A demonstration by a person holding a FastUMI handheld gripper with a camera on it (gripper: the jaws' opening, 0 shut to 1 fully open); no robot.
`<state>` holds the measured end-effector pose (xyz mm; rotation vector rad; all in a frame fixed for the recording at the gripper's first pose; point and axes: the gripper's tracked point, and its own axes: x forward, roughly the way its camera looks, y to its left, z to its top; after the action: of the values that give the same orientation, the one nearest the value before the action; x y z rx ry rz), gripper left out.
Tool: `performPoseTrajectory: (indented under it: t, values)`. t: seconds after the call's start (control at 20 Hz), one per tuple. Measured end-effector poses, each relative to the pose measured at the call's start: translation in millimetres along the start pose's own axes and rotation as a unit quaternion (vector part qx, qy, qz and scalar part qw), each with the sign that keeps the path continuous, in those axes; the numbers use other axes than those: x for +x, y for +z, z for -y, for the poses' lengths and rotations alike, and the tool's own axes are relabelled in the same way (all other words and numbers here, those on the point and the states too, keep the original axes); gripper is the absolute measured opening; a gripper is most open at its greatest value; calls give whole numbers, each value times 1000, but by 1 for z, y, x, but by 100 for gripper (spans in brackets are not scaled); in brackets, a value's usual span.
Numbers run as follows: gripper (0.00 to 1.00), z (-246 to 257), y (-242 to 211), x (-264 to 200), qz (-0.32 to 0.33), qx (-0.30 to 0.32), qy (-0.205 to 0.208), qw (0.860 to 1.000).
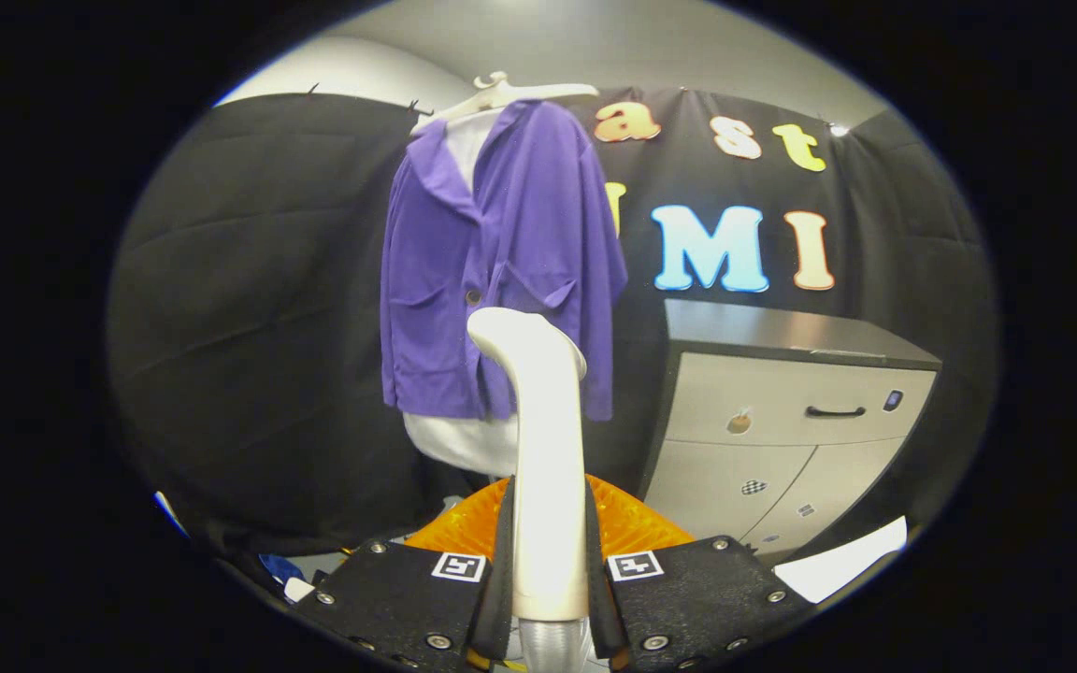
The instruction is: Iron the clothes twice with a garment steamer, once on the left side and once on the right side.
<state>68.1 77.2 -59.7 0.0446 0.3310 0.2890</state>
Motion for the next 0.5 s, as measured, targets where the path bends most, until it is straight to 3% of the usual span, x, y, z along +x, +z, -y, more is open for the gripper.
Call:
performPoseTrajectory:
  t: [0.2,0.5]
  values:
    - [33,44,36,-48,57,18,-22,998]
    - [33,96,55,-104,106,29,-50,993]
